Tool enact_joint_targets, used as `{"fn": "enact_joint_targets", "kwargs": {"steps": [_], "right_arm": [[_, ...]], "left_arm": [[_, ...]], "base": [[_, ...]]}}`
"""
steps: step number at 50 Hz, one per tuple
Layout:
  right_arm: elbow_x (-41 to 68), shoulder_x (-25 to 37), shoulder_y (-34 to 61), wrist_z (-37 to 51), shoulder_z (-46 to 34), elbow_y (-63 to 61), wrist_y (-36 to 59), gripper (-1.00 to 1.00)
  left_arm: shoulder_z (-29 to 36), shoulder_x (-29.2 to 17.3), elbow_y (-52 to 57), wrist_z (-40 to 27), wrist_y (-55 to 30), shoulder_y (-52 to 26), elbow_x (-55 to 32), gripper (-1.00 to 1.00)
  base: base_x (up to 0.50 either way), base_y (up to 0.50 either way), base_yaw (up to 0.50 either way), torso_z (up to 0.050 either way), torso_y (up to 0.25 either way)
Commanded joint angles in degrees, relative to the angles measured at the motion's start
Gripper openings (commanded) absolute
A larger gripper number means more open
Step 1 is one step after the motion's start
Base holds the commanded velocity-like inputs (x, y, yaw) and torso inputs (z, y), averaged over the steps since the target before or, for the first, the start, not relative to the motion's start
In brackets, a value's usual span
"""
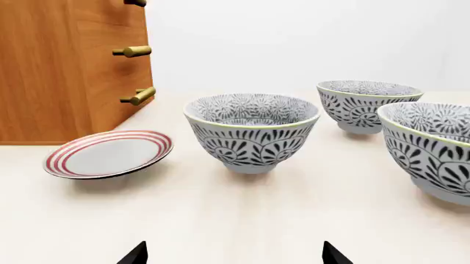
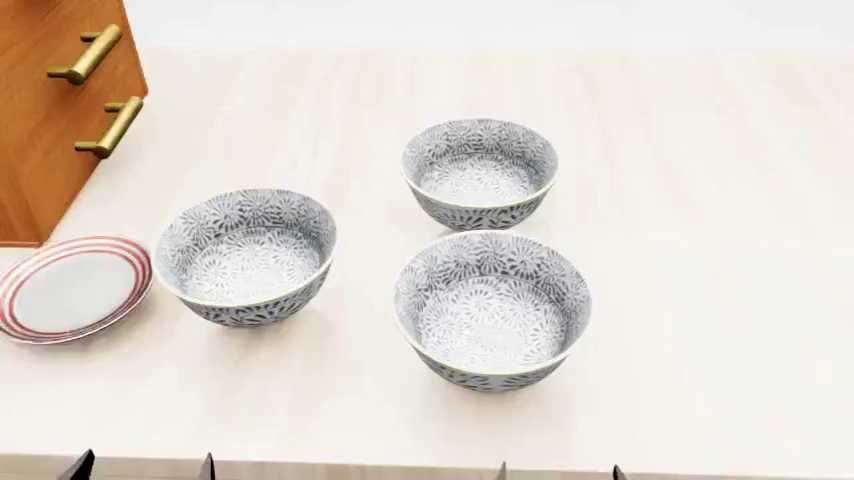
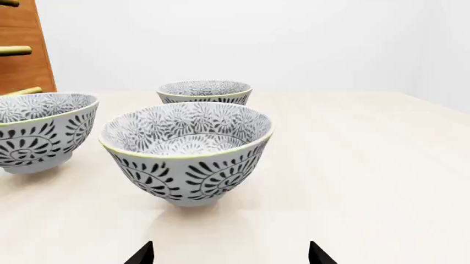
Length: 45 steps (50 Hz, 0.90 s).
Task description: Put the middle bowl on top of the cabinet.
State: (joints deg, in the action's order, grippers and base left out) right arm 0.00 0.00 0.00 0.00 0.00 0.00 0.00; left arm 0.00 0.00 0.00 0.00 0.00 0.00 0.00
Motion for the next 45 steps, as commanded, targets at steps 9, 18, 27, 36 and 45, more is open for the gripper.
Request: {"fn": "enact_joint_targets", "kwargs": {"steps": [9,18,27,36,45], "right_arm": [[0.53,1.81,3.97,3.94,-2.66,5.45,-0.12,1.00],[4.13,3.13,3.37,4.56,-2.34,1.09,2.29,1.00],[6.60,5.20,-3.73,8.69,2.44,-16.81,5.27,1.00],[11.76,5.47,-18.06,15.37,18.22,-35.68,-1.94,1.00],[15.10,5.72,-23.57,16.05,24.27,-37.40,-7.83,1.00]], "left_arm": [[2.50,-2.00,-1.30,-2.56,-1.95,-2.25,-1.62,1.00],[6.56,-3.11,-0.12,-5.57,-1.02,-1.61,2.85,1.00],[5.49,-4.06,3.79,-2.32,-9.35,-2.21,-4.06,1.00],[3.69,-4.31,15.23,-2.58,-18.23,-6.05,-10.16,1.00],[0.19,-4.13,27.80,-6.77,-27.66,-10.84,-15.64,1.00]], "base": [[0.00,0.00,0.00,0.000,0.000],[0.00,0.00,0.00,0.000,0.000],[0.00,0.00,0.00,0.000,0.000],[0.00,0.00,0.00,0.000,0.000],[0.00,0.00,0.00,0.000,0.000]]}}
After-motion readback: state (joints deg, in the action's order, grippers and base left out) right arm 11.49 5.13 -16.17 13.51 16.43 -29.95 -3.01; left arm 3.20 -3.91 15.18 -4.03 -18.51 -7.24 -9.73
